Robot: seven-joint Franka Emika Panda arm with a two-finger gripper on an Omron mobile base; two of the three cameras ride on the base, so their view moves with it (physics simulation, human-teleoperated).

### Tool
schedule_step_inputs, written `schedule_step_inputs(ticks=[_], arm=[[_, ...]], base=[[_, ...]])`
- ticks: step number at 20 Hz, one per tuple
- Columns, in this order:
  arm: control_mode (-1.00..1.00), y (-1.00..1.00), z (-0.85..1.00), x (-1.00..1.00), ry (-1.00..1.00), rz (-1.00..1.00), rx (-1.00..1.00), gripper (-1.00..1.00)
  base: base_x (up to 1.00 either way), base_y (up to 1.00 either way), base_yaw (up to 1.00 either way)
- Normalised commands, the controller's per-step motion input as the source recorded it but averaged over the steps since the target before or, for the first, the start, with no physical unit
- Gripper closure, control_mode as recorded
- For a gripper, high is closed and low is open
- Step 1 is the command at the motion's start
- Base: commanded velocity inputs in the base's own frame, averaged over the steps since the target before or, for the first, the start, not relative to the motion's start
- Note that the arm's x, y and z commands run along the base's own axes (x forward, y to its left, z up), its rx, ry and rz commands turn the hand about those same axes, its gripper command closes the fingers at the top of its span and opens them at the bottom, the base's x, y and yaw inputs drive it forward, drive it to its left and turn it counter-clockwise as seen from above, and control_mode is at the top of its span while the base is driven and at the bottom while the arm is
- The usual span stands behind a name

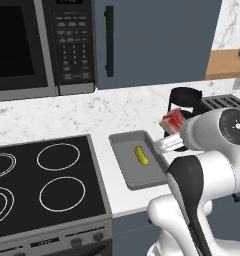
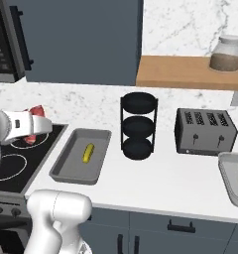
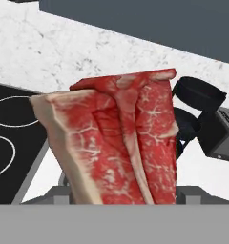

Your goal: Place one cucumber and one steak in each tupperware on the nearby counter, to pack two identical lunches.

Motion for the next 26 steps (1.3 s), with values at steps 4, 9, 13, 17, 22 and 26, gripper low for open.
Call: schedule_step_inputs(ticks=[4,9,13,17,22,26], arm=[[-1.0,-0.21,-0.43,0.16,0.06,0.0,-0.02,1.0],[-1.0,-0.46,-0.56,0.01,0.16,0.0,0.0,1.0],[-1.0,0.11,-0.81,0.37,0.17,0.07,0.0,1.0],[-1.0,0.49,-0.53,0.6,0.09,0.07,0.02,1.0],[-1.0,0.42,-0.36,0.6,0.12,0.03,0.15,1.0],[-1.0,0.12,-0.39,0.44,0.03,0.01,0.09,1.0]], base=[[0.0,0.0,0.0],[0.0,0.0,0.0],[0.0,0.0,0.0],[0.0,0.0,0.0],[0.0,0.0,0.0],[0.0,0.0,0.0]])
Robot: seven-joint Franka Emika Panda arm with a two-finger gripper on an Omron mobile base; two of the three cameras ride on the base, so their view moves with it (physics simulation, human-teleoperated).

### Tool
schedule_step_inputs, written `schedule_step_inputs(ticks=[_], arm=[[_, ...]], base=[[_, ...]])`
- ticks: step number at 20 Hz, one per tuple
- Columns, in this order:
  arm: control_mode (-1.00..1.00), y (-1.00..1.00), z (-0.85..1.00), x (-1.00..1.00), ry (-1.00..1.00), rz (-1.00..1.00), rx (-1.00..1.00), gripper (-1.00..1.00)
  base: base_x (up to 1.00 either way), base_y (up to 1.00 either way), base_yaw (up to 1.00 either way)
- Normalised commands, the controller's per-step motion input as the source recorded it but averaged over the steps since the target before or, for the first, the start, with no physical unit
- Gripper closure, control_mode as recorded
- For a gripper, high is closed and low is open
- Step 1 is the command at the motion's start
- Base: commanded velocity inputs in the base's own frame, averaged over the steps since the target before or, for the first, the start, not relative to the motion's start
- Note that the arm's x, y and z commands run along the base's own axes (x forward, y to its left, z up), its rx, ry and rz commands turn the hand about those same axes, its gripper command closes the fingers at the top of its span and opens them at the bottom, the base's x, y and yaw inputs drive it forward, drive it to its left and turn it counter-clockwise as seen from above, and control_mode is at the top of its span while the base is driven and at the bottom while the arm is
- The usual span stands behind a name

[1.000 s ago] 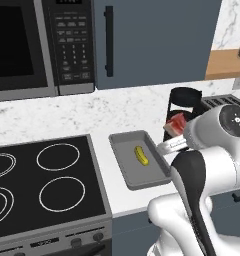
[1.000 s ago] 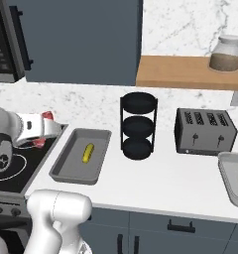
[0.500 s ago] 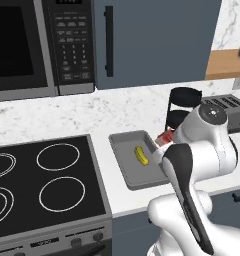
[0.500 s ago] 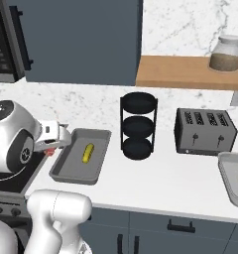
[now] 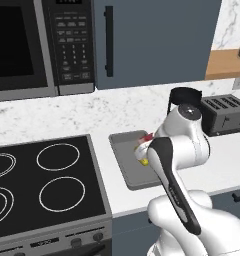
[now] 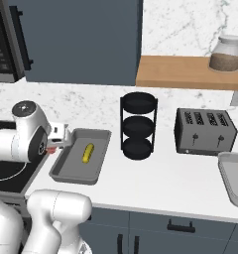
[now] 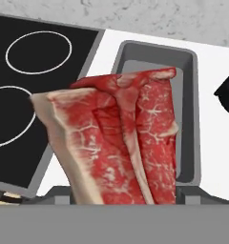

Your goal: Place one cucumber and one steak in each tupperware on the nearby counter, to pack two identical lunches.

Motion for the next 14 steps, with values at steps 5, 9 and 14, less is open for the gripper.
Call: schedule_step_inputs(ticks=[5,9,14], arm=[[-1.0,-0.11,-0.34,0.19,0.0,0.0,0.0,1.0],[-1.0,-0.28,-0.43,0.18,0.0,0.0,0.0,1.0],[-1.0,-0.11,-0.36,0.36,0.0,0.0,0.0,1.0]], base=[[0.0,0.0,0.0],[0.0,0.0,0.0],[0.0,0.0,0.0]])
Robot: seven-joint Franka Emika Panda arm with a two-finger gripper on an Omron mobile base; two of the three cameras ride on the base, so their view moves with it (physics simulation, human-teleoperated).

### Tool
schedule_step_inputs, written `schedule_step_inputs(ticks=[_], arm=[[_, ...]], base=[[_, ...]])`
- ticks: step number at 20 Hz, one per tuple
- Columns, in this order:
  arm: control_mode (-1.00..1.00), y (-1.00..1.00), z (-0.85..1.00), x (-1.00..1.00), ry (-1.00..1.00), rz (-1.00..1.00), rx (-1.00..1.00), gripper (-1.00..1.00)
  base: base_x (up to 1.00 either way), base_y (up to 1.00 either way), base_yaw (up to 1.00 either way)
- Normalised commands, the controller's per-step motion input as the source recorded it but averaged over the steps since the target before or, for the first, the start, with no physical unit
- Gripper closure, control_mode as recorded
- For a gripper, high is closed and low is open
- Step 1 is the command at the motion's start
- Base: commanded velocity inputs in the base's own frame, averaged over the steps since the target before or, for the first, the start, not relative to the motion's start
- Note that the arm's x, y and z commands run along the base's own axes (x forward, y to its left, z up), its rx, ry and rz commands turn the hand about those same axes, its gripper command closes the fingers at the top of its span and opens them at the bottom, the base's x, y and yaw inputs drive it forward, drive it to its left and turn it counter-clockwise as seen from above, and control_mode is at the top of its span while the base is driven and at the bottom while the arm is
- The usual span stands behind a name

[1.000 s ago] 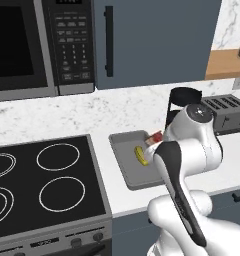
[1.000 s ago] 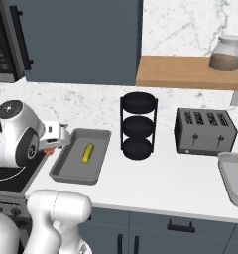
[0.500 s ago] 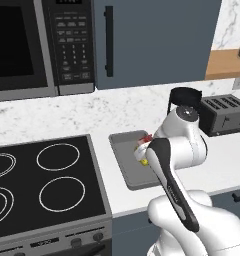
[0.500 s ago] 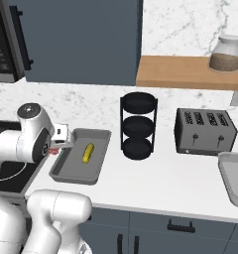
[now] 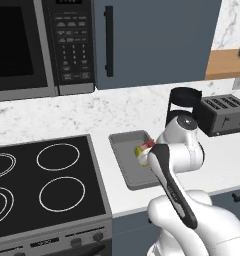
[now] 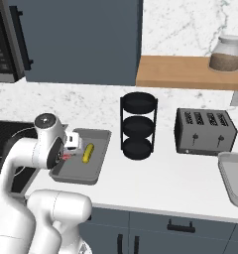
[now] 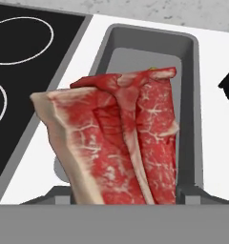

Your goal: Place one cucumber and one steak in each tupperware on the nearby counter, to pack two identical lunches.

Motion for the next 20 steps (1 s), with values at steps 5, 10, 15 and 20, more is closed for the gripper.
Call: schedule_step_inputs(ticks=[5,10,15,20], arm=[[-1.0,0.14,-0.26,0.58,0.01,0.0,0.0,1.0],[-1.0,0.14,-0.32,0.56,0.03,0.0,0.0,1.0],[-1.0,0.05,-0.33,0.35,0.02,0.0,0.0,1.0],[-1.0,0.06,-0.37,0.18,0.0,0.0,0.0,1.0]], base=[[0.0,0.0,0.0],[0.0,0.0,0.0],[0.0,0.0,0.0],[0.0,0.0,0.0]])
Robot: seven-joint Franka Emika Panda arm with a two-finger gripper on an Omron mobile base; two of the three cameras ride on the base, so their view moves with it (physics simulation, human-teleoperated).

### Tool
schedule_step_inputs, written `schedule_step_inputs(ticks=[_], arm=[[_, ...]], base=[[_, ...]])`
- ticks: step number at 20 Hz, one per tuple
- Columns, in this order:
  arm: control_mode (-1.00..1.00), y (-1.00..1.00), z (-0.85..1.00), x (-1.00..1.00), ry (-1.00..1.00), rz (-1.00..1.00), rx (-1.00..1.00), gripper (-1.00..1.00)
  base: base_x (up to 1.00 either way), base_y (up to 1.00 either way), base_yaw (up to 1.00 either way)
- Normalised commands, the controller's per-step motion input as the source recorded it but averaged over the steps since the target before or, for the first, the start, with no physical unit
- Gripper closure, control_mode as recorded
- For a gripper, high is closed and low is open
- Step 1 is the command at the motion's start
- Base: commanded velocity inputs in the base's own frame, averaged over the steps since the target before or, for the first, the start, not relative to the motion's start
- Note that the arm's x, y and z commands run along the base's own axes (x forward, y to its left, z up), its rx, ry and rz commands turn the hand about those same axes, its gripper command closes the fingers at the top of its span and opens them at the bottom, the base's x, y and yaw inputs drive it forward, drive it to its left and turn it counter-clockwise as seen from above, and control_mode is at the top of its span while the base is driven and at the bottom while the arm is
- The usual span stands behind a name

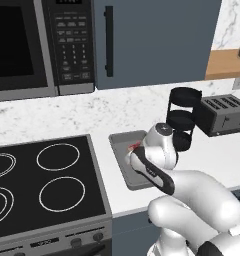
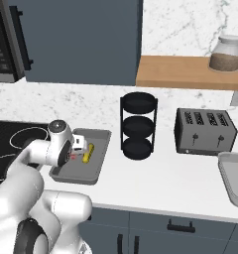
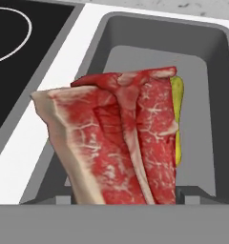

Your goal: Place one cucumber and one steak in each tupperware on the nearby counter, to pack two identical lunches.

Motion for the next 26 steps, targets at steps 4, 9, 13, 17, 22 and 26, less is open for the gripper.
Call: schedule_step_inputs(ticks=[4,9,13,17,22,26], arm=[[-1.0,0.0,-0.43,0.12,0.0,0.0,0.0,1.0],[-1.0,0.0,-0.41,0.15,0.0,0.0,0.0,-1.0],[-1.0,0.0,-0.47,0.22,0.0,0.0,0.0,-1.0],[-1.0,0.0,-0.05,0.08,-0.04,0.0,0.0,-1.0],[-1.0,0.0,0.47,0.0,-0.16,0.0,0.0,-1.0],[-1.0,0.0,0.88,-0.52,-0.22,0.0,0.0,-1.0]], base=[[0.0,0.0,0.0],[0.0,0.0,0.0],[0.0,0.0,0.0],[0.0,0.0,0.0],[0.0,0.0,0.0],[0.0,0.0,0.0]])
